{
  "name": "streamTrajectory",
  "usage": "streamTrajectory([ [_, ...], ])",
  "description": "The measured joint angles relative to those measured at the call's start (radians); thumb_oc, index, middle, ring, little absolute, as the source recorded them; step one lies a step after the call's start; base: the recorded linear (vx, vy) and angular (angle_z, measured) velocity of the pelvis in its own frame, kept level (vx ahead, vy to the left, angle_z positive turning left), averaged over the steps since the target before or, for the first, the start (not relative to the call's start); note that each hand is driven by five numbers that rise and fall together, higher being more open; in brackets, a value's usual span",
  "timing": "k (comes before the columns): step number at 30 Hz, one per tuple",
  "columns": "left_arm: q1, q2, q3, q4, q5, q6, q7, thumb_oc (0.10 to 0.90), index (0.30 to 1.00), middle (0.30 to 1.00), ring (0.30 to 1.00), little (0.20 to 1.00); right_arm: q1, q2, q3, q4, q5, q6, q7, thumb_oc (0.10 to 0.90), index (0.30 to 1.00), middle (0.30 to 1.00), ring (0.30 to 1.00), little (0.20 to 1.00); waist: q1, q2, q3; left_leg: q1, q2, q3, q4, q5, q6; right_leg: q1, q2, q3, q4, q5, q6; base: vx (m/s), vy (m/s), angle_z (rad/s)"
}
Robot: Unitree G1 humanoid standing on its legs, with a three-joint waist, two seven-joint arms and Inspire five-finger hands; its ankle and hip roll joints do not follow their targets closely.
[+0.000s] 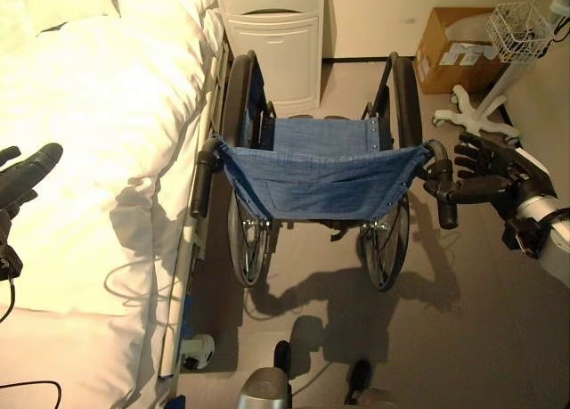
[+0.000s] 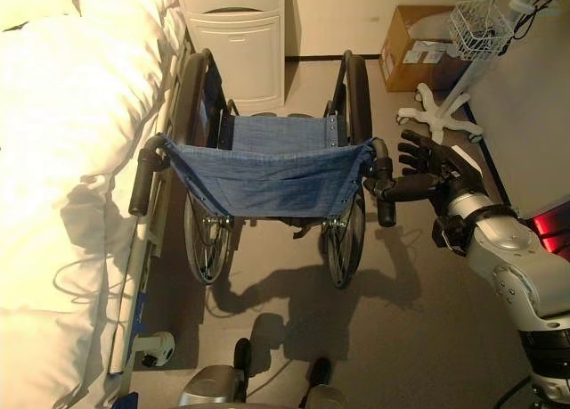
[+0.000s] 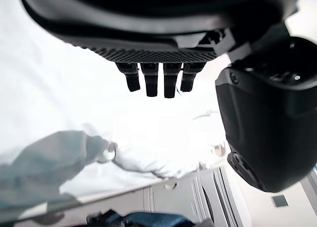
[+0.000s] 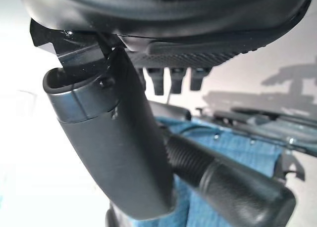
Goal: Push the wheelchair next to the bed
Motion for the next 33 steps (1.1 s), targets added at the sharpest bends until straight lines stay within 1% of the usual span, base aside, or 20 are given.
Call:
streamTrajectory([
  [2, 0.016, -0.037, -0.003, -0.052, -0.001, 0.003, -0.038, 0.8, 0.9, 0.9, 0.9, 0.9, 0.051, 0.043, -0.044, -0.022, 0.0, -0.023, -0.017, 0.8, 0.9, 0.9, 0.9, 0.9, 0.0, -0.004, -0.008, -0.007, -0.002, 0.0, 0.0, 0.0, 0.0, -0.006, -0.002, 0.0, 0.0, 0.0, 0.0, -0.02, -0.004, 0.04],
  [4, 0.042, -0.06, -0.039, -0.112, -0.002, 0.009, -0.07, 0.8, 0.9, 0.9, 0.9, 0.9, 0.113, 0.05, -0.082, -0.056, 0.0, -0.048, -0.029, 0.8, 0.9, 0.9, 0.9, 0.9, 0.0, -0.004, -0.008, -0.008, -0.004, 0.0, 0.0, 0.001, 0.001, -0.006, -0.004, 0.0, 0.0, 0.0, 0.0, 0.0, 0.0, 0.0],
  [7, 0.08, -0.064, -0.088, -0.167, -0.021, 0.042, -0.108, 0.8, 0.9, 0.9, 0.9, 0.9, 0.149, 0.053, -0.11, -0.089, 0.028, -0.073, -0.058, 0.8, 0.9, 0.9, 0.9, 0.9, -0.009, -0.008, -0.011, -0.008, -0.004, 0.002, -0.001, 0.001, 0.001, -0.008, -0.004, 0.001, 0.0, 0.0, 0.0, 0.0, 0.0, 0.0],
  [9, 0.116, -0.076, -0.091, -0.186, -0.044, 0.05, -0.136, 0.8, 0.9, 0.9, 0.9, 0.9, 0.203, 0.057, -0.174, -0.107, 0.039, -0.095, -0.08, 0.8, 0.9, 0.9, 0.9, 0.9, -0.024, -0.01, -0.012, -0.008, -0.004, 0.003, -0.002, 0.001, 0.001, -0.008, -0.003, 0.002, 0.0, 0.0, 0.0, 0.0, 0.0, 0.0],
  [12, 0.177, -0.09, -0.09, -0.214, -0.052, 0.062, -0.154, 0.8, 0.9, 0.9, 0.9, 0.9, 0.297, 0.08, -0.305, -0.104, 0.043, -0.121, -0.151, 0.8, 0.9, 0.9, 0.9, 0.9, -0.051, -0.018, -0.016, -0.006, -0.004, 0.009, -0.003, 0.001, 0.001, -0.008, -0.003, 0.006, 0.0, 0.0, 0.0, -0.03, 0.004, -0.06],
  [14, 0.202, -0.099, -0.088, -0.216, -0.055, 0.063, -0.176, 0.8, 0.9, 0.9, 0.9, 0.9, 0.356, 0.124, -0.375, -0.095, 0.073, -0.166, -0.181, 0.8, 0.9, 0.9, 0.9, 0.9, -0.055, -0.022, -0.019, 0.0, -0.003, 0.025, -0.006, 0.001, 0.001, -0.012, -0.001, 0.012, 0.0, 0.0, 0.0, -0.02, 0.004, -0.17],
  [15, 0.208, -0.103, -0.088, -0.216, -0.053, 0.065, -0.187, 0.8, 0.9, 0.9, 0.9, 0.9, 0.368, 0.143, -0.39, -0.091, 0.073, -0.176, -0.183, 0.8, 0.9, 0.9, 0.9, 0.9, -0.056, -0.023, -0.022, 0.001, -0.002, 0.03, -0.007, 0.001, 0.001, -0.014, -0.001, 0.014, 0.0, 0.0, 0.0, -0.04, 0.002, -0.25],
  [16, 0.234, -0.109, -0.087, -0.217, -0.049, 0.075, -0.214, 0.8, 0.9, 0.9, 0.9, 0.9, 0.396, 0.171, -0.404, -0.088, 0.074, -0.188, -0.192, 0.8, 0.9, 0.9, 0.9, 0.9, -0.062, -0.024, -0.023, 0.004, -0.001, 0.031, -0.009, 0.001, 0.001, -0.015, 0.0, 0.019, 0.0, 0.0, 0.0, -0.04, 0.002, -0.17],
  [18, 0.271, -0.109, -0.088, -0.24, -0.039, 0.127, -0.274, 0.8, 0.9, 0.9, 0.9, 0.9, 0.455, 0.172, -0.404, -0.08, 0.097, -0.189, -0.209, 0.8, 0.9, 0.9, 0.9, 0.9, -0.082, -0.022, -0.027, 0.005, 0.0, 0.034, -0.009, 0.001, 0.001, -0.016, -0.002, 0.026, 0.0, 0.0, 0.0, -0.05, 0.006, -0.1],
  [19, 0.294, -0.112, -0.094, -0.246, -0.037, 0.161, -0.314, 0.8, 0.9, 0.9, 0.9, 0.9, 0.491, 0.173, -0.399, -0.064, 0.119, -0.188, -0.213, 0.8, 0.9, 0.9, 0.9, 0.9, -0.091, -0.018, -0.036, 0.006, 0.0, 0.037, -0.011, 0.001, 0.001, -0.016, -0.002, 0.028, 0.0, 0.0, 0.0, -0.04, 0.01, -0.07],
  [20, 0.305, -0.11, -0.107, -0.251, -0.022, 0.177, -0.342, 0.8, 0.9, 0.9, 0.9, 0.9, 0.504, 0.176, -0.394, -0.044, 0.129, -0.194, -0.213, 0.8, 0.9, 0.9, 0.9, 0.9, -0.095, -0.016, -0.044, 0.007, 0.0, 0.039, -0.012, 0.001, 0.001, -0.018, -0.002, 0.028, 0.0, 0.0, 0.001, -0.05, 0.016, -0.1],
  [21, 0.313, -0.11, -0.136, -0.253, 0.002, 0.217, -0.395, 0.8, 0.9, 0.9, 0.9, 0.9, 0.514, 0.182, -0.385, 0.012, 0.168, -0.198, -0.213, 0.8, 0.9, 0.9, 0.9, 0.9, -0.098, -0.011, -0.063, 0.009, 0.001, 0.047, -0.016, 0.001, 0.001, -0.02, -0.002, 0.03, 0.0, 0.0, 0.001, -0.03, 0.011, -0.1],
  [23, 0.32, -0.109, -0.208, -0.25, 0.038, 0.272, -0.467, 0.8, 0.9, 0.9, 0.9, 0.9, 0.523, 0.193, -0.37, 0.099, 0.211, -0.208, -0.221, 0.8, 0.9, 0.9, 0.9, 0.9, -0.1, 0.001, -0.086, 0.011, 0.0, 0.051, -0.02, 0.001, 0.001, -0.023, -0.002, 0.032, 0.0, 0.0, 0.001, -0.02, 0.012, -0.1],
  [25, 0.339, -0.109, -0.273, -0.246, 0.048, 0.325, -0.535, 0.8, 0.9, 0.9, 0.9, 0.9, 0.527, 0.2, -0.327, 0.171, 0.241, -0.222, -0.24, 0.8, 0.9, 0.9, 0.9, 0.9, -0.108, 0.011, -0.095, 0.014, 0.001, 0.052, -0.022, 0.002, 0.0, -0.023, -0.002, 0.033, 0.0, 0.0, 0.001, 0.0, 0.011, -0.05],
  [26, 0.336, -0.106, -0.314, -0.242, 0.049, 0.348, -0.567, 0.8, 0.9, 0.9, 0.9, 0.9, 0.528, 0.205, -0.297, 0.217, 0.272, -0.242, -0.249, 0.8, 0.9, 0.9, 0.9, 0.9, -0.11, 0.015, -0.098, 0.016, 0.002, 0.052, -0.023, 0.002, 0.0, -0.022, 0.0, 0.033, 0.0, 0.0, 0.001, 0.0, 0.0, 0.0],
  [28, 0.3, -0.082, -0.448, -0.233, 0.048, 0.377, -0.581, 0.8, 0.9, 0.9, 0.9, 0.9, 0.502, 0.209, -0.218, 0.336, 0.311, -0.28, -0.252, 0.8, 0.9, 0.9, 0.9, 0.9, -0.109, 0.021, -0.104, 0.021, 0.002, 0.052, -0.022, 0.004, 0.001, -0.015, -0.001, 0.031, 0.0, 0.001, 0.001, 0.0, -0.004, 0.02],
  [29, 0.266, -0.079, -0.55, -0.231, 0.04, 0.402, -0.588, 0.8, 0.9, 0.9, 0.9, 0.9, 0.478, 0.216, -0.152, 0.417, 0.33, -0.281, -0.253, 0.8, 0.9, 0.9, 0.9, 0.9, -0.109, 0.024, -0.108, 0.022, 0.002, 0.052, -0.023, 0.004, 0.001, -0.014, -0.001, 0.03, 0.0, 0.001, 0.001, 0.01, -0.008, 0.04],
  [30, 0.252, -0.08, -0.593, -0.23, 0.034, 0.413, -0.59, 0.8, 0.9, 0.9, 0.9, 0.9, 0.47, 0.221, -0.121, 0.443, 0.346, -0.283, -0.254, 0.8, 0.9, 0.9, 0.9, 0.9, -0.109, 0.025, -0.109, 0.022, 0.002, 0.052, -0.023, 0.005, 0.001, -0.014, -0.001, 0.03, 0.0, 0.001, 0.001, 0.0, 0.0, 0.0],
  [32, 0.172, -0.094, -0.757, -0.189, 0.026, 0.437, -0.561, 0.8, 0.9, 0.9, 0.9, 0.9, 0.411, 0.259, 0.003, 0.572, 0.346, -0.287, -0.266, 0.8, 0.9, 0.9, 0.9, 0.9, -0.109, 0.025, -0.11, 0.033, 0.003, 0.05, -0.037, 0.018, 0.0, -0.007, 0.001, 0.026, 0.0, 0.001, 0.001, 0.01, -0.033, 0.06],
  [33, 0.135, -0.101, -0.793, -0.159, 0.021, 0.438, -0.544, 0.8, 0.9, 0.9, 0.9, 0.9, 0.39, 0.267, 0.039, 0.62, 0.347, -0.287, -0.269, 0.8, 0.9, 0.9, 0.9, 0.9, -0.108, 0.026, -0.111, 0.038, 0.003, 0.05, -0.045, 0.022, -0.001, -0.003, 0.002, 0.024, 0.0, 0.001, 0.001, 0.02, -0.035, 0.09],
])
